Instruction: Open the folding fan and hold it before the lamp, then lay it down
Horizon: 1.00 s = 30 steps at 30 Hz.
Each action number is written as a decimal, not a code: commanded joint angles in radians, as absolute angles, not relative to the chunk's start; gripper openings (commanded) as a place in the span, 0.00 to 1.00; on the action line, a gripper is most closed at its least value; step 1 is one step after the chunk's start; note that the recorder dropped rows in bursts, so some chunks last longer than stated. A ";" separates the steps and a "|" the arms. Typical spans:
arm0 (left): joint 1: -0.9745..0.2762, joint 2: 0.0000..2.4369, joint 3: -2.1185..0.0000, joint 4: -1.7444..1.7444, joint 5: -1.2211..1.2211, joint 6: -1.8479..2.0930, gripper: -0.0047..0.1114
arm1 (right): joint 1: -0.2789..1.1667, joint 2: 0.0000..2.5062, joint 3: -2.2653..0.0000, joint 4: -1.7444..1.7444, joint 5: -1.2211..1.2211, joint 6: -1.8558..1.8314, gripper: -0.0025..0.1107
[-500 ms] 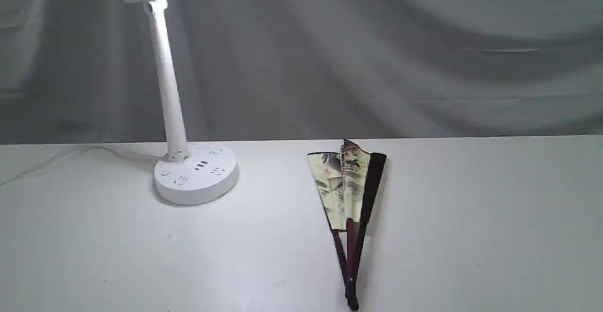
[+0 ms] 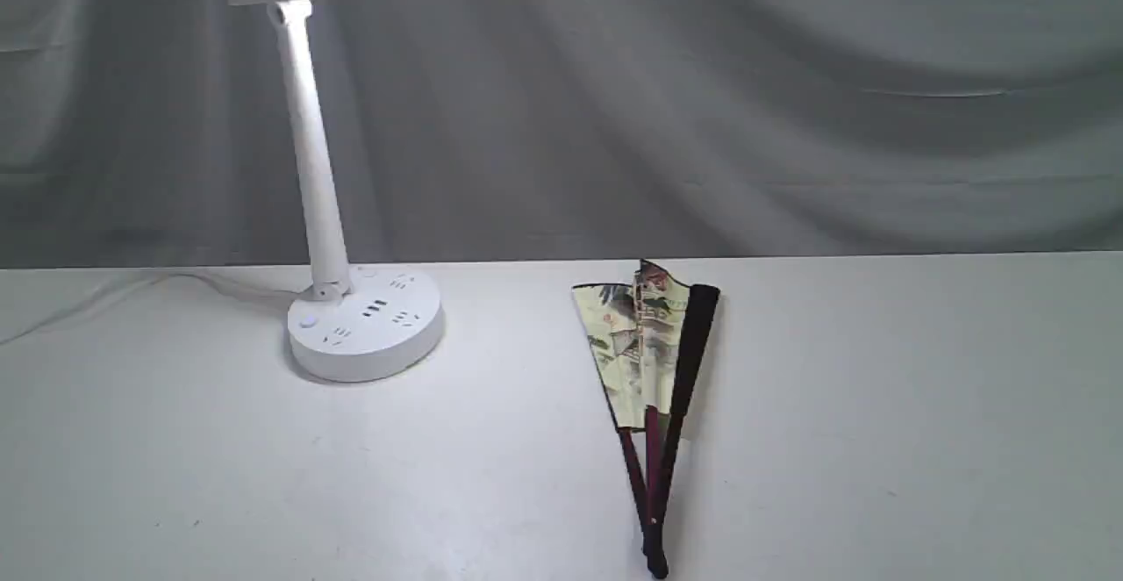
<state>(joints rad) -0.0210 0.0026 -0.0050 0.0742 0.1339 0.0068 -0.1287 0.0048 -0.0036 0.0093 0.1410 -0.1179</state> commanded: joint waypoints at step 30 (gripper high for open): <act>-0.022 0.000 -0.029 -0.256 0.086 -0.082 0.04 | -0.128 0.000 -0.071 0.253 0.061 -0.118 0.02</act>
